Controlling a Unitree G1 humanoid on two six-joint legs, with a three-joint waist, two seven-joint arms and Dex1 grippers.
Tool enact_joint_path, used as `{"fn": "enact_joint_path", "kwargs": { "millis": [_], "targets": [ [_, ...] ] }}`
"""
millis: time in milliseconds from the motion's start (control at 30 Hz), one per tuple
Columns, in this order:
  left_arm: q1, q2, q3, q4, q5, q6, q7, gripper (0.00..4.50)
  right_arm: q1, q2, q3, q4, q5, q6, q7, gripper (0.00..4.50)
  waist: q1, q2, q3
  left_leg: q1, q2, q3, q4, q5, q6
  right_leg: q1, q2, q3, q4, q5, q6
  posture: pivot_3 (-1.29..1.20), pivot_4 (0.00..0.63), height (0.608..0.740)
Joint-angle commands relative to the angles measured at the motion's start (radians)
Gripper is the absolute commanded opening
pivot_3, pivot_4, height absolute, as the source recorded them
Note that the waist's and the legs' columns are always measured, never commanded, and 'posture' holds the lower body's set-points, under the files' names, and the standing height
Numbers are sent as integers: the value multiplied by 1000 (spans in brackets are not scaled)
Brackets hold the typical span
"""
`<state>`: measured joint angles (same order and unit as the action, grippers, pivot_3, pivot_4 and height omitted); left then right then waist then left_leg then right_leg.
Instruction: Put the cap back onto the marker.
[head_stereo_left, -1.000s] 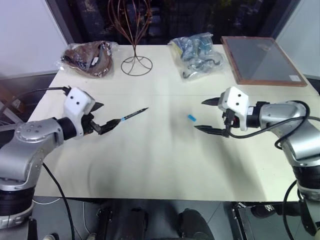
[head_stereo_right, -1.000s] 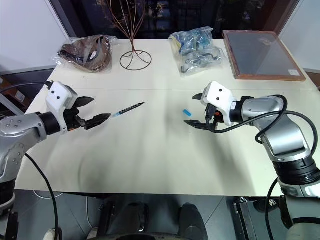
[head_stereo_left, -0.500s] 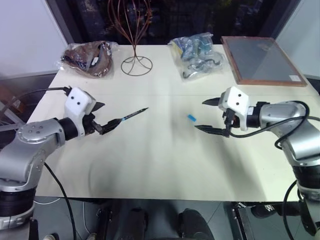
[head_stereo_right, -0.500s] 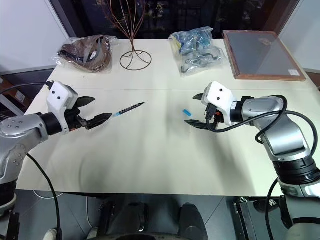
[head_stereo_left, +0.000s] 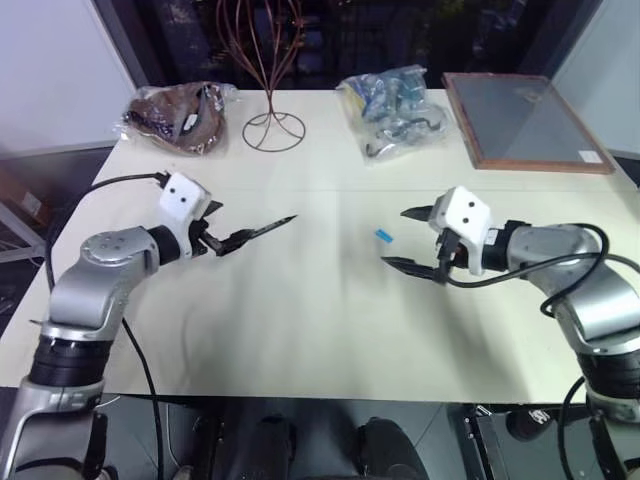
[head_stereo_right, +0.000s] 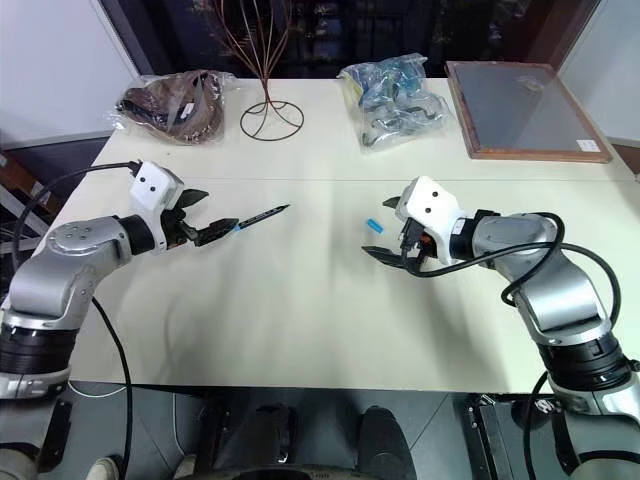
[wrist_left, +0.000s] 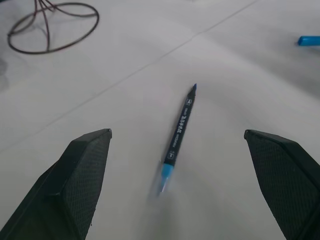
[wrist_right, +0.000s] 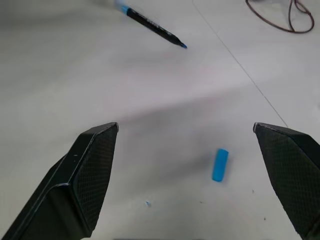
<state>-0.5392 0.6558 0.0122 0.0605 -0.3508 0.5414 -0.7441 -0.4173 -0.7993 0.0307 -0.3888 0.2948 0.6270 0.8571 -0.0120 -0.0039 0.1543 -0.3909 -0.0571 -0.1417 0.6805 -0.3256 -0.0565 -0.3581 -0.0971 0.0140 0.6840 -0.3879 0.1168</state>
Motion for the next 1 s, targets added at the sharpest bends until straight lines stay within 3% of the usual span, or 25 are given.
{"fn": "enact_joint_path", "kwargs": {
  "millis": [33,267,433,767,1000],
  "targets": [
    [-85,-41,6,180,-9,-133,-121,4455,18,17,-34,-84,14,25,-52,4500,-2,0,0,0,0,0,1,0,0,0,0,0,0,0,0,0,150,740],
    [-283,-45,-78,687,153,-436,-317,4455,81,80,-31,-197,15,93,-165,4500,-18,0,0,0,-2,1,0,0,0,-1,1,-3,2,0,0,0,150,740],
    [-381,-64,-101,921,236,-595,-359,4455,135,112,-48,-267,16,139,-233,4500,-23,0,0,0,-3,-1,0,0,0,0,0,-4,5,0,0,0,150,740],
    [-436,-128,-109,1062,330,-762,-337,4455,188,133,-60,-337,31,188,-301,4500,-34,0,0,-1,-3,-1,0,0,0,-1,0,-4,7,0,0,0,150,740],
    [-421,-131,-116,1079,379,-786,-322,4455,184,128,-58,-333,39,188,-311,4500,-32,0,0,0,-3,-1,0,0,0,-2,0,-4,8,0,0,0,150,740]
  ]
}}
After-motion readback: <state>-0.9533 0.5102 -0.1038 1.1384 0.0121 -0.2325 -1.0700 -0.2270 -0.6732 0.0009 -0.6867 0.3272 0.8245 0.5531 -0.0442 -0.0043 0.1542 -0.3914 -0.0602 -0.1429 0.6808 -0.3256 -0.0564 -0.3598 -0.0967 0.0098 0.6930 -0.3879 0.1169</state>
